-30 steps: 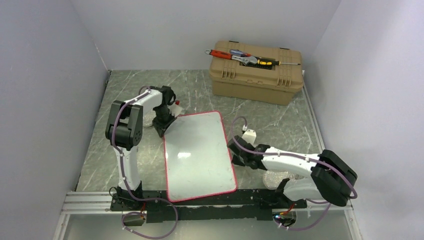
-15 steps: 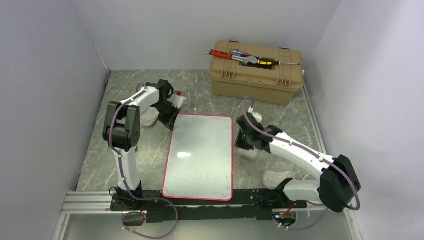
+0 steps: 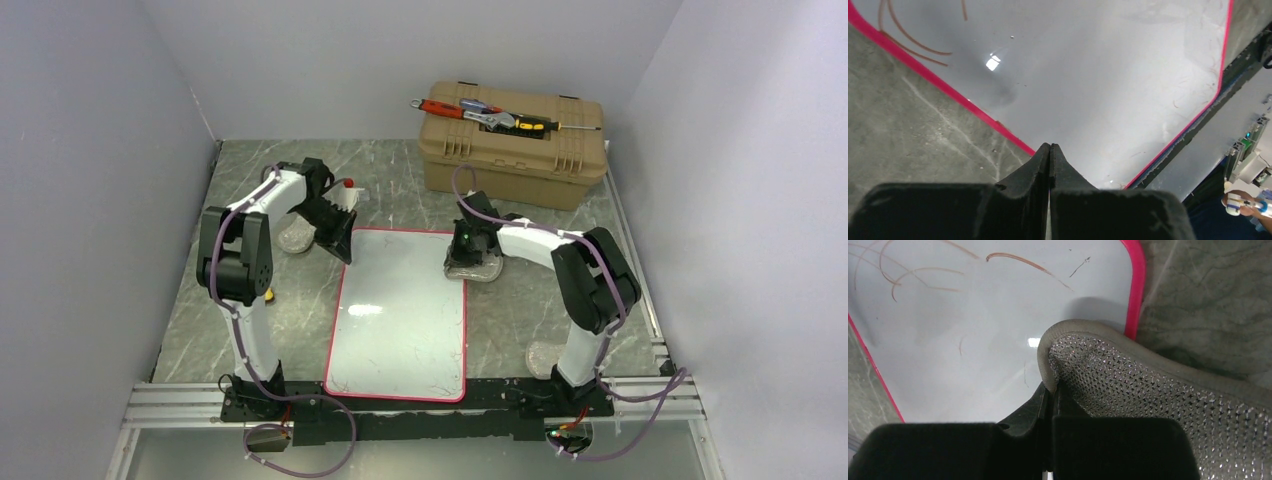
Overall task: Erase the whiteboard
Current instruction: Erase the whiteboard at the center of the board.
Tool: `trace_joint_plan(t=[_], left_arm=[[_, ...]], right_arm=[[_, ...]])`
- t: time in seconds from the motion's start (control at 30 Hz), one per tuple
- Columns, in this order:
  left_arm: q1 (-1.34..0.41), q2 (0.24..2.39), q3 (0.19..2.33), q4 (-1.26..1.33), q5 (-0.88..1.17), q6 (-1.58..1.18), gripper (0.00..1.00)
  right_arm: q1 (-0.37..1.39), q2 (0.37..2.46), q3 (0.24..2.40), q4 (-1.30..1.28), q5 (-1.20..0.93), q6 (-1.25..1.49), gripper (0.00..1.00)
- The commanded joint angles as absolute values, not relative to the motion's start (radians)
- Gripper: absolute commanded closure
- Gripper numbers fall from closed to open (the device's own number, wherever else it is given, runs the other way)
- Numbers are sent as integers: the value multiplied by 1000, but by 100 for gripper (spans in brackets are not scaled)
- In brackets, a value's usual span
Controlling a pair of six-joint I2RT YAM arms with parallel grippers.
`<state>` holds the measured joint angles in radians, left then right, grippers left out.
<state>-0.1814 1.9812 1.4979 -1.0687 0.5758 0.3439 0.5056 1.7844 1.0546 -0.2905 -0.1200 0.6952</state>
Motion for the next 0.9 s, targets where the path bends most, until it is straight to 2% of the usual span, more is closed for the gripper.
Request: trace_joint_plan(t=[0.0, 0.13, 0.27, 0.6, 0.73, 0.87], left_arm=[[-172, 1923, 1503, -1106, 694, 411, 92], [-172, 1936, 1463, -1053, 688, 421, 93], [-172, 2018, 1445, -959, 590, 366, 96], [-189, 2125, 1414, -879, 439, 334, 96], [-201, 2155, 1402, -870, 389, 337, 95], [-202, 2161, 1390, -868, 375, 340, 96]], right_arm=[[495, 1801, 1112, -211, -158, 677, 100], [468, 1838, 1135, -217, -172, 672, 100], [441, 1895, 1165, -205, -217, 670, 100], [462, 1986, 1166, -110, -255, 772, 100], [530, 2060, 1245, -87, -222, 829, 100], [618, 2228, 1433, -99, -232, 881, 100]])
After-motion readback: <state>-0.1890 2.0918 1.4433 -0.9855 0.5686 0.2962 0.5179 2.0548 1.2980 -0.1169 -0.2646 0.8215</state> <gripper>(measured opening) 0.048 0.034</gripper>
